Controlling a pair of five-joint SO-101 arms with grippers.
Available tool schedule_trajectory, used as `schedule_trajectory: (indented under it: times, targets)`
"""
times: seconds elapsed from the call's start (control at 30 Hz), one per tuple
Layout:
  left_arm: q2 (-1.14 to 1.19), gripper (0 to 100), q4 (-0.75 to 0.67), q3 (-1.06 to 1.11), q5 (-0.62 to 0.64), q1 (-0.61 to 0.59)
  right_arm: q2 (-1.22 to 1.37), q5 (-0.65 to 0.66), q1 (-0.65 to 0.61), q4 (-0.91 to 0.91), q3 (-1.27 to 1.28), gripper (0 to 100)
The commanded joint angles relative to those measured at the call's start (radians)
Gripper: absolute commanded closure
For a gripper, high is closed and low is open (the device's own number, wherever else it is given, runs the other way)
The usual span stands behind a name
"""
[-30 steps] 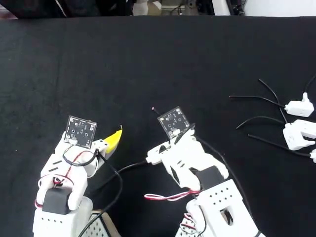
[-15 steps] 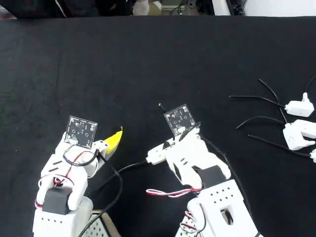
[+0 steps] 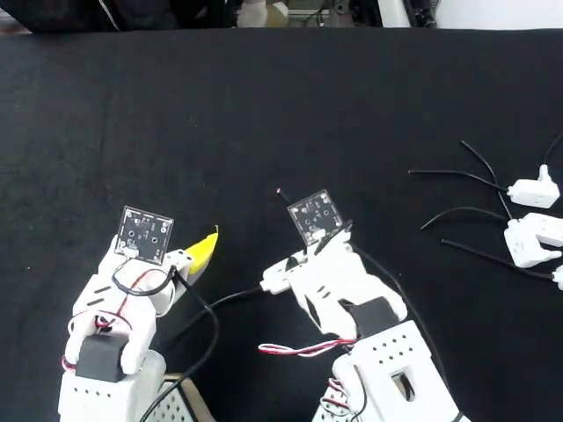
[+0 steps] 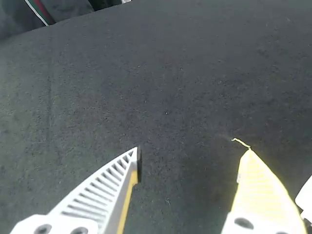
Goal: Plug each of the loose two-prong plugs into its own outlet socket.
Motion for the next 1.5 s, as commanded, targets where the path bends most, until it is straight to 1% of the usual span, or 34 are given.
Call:
schedule_trajectory:
  times: [0.0, 0.17, 0.3, 0.47, 0.53, 0.63, 0.8, 0.93, 1.1, 1.27, 1.37, 1.47]
  targets:
    - [-0.005, 68, 0.002, -0.012, -0.005, 0.01, 0.015, -0.002, -0.012, -0.009, 0.004, 98.6]
    - [-0.005, 68, 0.002, -0.012, -0.005, 0.012, 0.012, 0.0, -0.012, -0.014, 0.054, 98.6]
    - [-0.005, 68, 0.002, -0.012, -0.005, 0.007, 0.01, 0.0, -0.023, -0.081, 0.117, 98.6]
    - [-0.005, 68, 0.002, -0.007, -0.005, 0.004, 0.015, -0.002, -0.018, -0.066, 0.093, 98.6]
    - [-0.005, 68, 0.002, -0.005, -0.005, 0.005, 0.015, -0.002, 0.025, -0.026, 0.058, 98.6]
    - [-0.005, 68, 0.002, -0.004, -0.005, 0.004, 0.015, 0.017, 0.118, 0.046, 0.002, 98.5]
    - [-0.005, 68, 0.002, -0.004, -0.005, 0.002, 0.013, 0.169, 0.273, 0.054, 0.024, 98.5]
    - [-0.005, 68, 0.002, -0.004, -0.005, 0.002, 0.008, 0.295, 0.457, 0.038, 0.008, 98.5]
    - [-0.005, 68, 0.002, -0.002, -0.005, 0.002, 0.015, 0.485, 0.726, -0.112, 0.016, 98.5]
    - [-0.003, 68, 0.003, -0.002, -0.005, 0.002, 0.015, 0.666, 0.991, -0.221, 0.016, 98.5]
    - [-0.003, 68, 0.003, -0.002, -0.005, 0.002, 0.015, 0.721, 1.112, -0.299, 0.028, 98.5]
    - [-0.003, 68, 0.025, -0.002, -0.005, 0.005, 0.015, 0.767, 1.194, -0.411, 0.074, 98.5]
